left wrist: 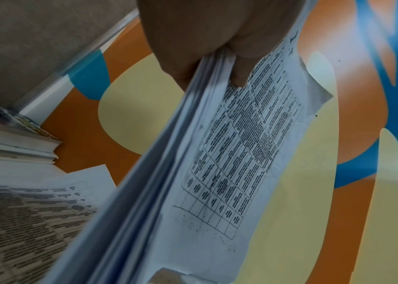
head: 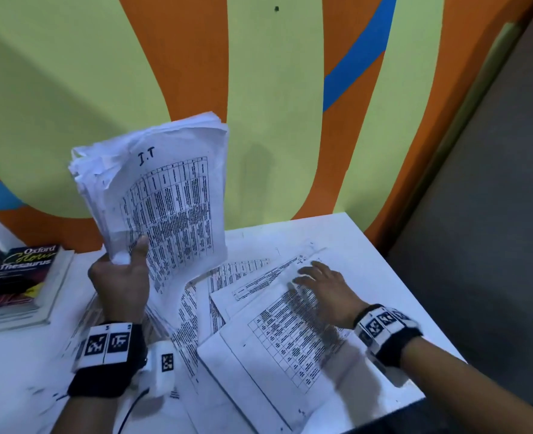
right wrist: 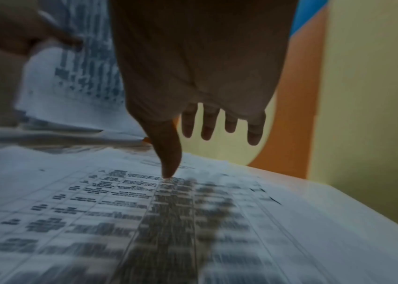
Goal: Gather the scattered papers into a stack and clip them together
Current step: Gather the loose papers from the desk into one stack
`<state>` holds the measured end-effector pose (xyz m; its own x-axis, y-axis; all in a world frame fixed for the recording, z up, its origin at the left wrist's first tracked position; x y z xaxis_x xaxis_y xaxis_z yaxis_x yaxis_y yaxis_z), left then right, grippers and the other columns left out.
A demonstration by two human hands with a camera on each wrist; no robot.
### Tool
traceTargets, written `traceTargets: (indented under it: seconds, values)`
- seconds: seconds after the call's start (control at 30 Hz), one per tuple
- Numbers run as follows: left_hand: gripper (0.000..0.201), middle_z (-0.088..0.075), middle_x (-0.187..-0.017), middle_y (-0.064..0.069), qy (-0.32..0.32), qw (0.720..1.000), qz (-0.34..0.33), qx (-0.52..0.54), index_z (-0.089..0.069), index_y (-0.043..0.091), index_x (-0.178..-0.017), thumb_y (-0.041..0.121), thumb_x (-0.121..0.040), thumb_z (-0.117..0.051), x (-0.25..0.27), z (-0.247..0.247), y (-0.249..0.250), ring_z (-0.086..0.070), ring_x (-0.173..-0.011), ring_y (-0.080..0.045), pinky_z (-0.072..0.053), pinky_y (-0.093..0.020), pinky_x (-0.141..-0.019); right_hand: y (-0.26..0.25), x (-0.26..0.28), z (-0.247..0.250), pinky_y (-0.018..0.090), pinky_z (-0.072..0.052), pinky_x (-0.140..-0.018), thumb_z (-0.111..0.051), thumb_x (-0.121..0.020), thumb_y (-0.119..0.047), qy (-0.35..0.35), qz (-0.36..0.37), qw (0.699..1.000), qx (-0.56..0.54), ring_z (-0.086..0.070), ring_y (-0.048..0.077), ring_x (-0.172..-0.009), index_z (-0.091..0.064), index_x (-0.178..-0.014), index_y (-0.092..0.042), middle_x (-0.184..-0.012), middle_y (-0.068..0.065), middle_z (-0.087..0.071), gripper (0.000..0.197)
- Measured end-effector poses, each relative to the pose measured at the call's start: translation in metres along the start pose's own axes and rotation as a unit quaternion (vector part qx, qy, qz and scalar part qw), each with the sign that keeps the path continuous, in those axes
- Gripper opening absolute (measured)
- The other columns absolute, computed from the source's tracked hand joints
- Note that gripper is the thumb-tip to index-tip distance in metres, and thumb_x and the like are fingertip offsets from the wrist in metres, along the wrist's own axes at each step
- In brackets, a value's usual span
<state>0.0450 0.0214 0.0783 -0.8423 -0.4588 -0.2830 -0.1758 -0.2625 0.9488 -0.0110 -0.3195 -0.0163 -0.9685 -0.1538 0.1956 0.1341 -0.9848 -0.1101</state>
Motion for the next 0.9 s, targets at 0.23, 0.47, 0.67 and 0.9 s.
traceTargets:
  seconds: [0.23, 0.47, 0.67, 0.9]
  values:
    - [0.052, -0.032, -0.050, 0.003, 0.010, 1.000, 0.005, -0.028, -0.031, 0.013, -0.050, 0.023, -0.084, -0.069, 0.008, 0.005, -0.003, -0.033, -0.029, -0.003, -0.024, -0.022, -0.047, -0.037, -0.082, -0.019, 0.065, -0.018, -0.111, -0.081, -0.065, -0.021, -0.136, 0.077, 0.977, 0.146, -0.018, 0.030, -0.142, -0.022, -0.146, -0.024, -0.149, 0.006, -0.027, 0.100]
    - [0.049, -0.036, -0.052, -0.002, 0.014, 1.000, 0.008, -0.019, -0.035, 0.017, -0.049, 0.023, -0.083, -0.070, 0.002, 0.020, -0.012, -0.031, -0.056, -0.015, -0.030, -0.030, -0.057, -0.047, -0.091, -0.021, 0.066, -0.018, -0.108, -0.075, -0.067, -0.013, -0.195, 0.066, 0.958, 0.197, -0.026, 0.034, -0.138, -0.029, -0.144, -0.026, -0.146, 0.010, -0.040, 0.091]
    - [0.049, -0.034, -0.053, -0.004, 0.017, 0.999, 0.024, -0.034, -0.032, 0.013, -0.052, 0.018, -0.086, -0.067, -0.004, 0.025, -0.007, -0.033, -0.058, -0.017, -0.026, -0.031, -0.053, -0.044, -0.065, 0.007, 0.076, -0.008, -0.104, -0.070, -0.072, -0.016, 0.018, 0.085, 0.981, 0.171, -0.031, 0.039, -0.137, -0.066, -0.113, -0.032, -0.126, 0.013, -0.053, 0.044]
    - [0.033, -0.064, -0.108, -0.016, -0.035, 0.998, 0.035, 0.036, -0.058, -0.005, -0.116, 0.016, -0.091, -0.060, -0.004, 0.008, 0.006, -0.060, -0.101, -0.022, -0.037, -0.026, -0.080, -0.075, -0.046, 0.114, 0.055, -0.034, -0.092, -0.071, -0.057, -0.004, 0.371, 0.144, 0.905, 0.149, -0.039, 0.037, -0.117, -0.065, -0.060, -0.021, -0.115, 0.014, -0.059, 0.018]
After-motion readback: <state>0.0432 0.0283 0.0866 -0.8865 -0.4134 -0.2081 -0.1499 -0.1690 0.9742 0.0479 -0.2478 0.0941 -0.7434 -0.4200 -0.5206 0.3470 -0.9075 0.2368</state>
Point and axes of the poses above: each hand's wrist, its own x-axis away from the middle knuckle, its own z-axis out of the back of the hand, y = z × x, the point moved 4 cm from there along -x, towards the middle knuckle
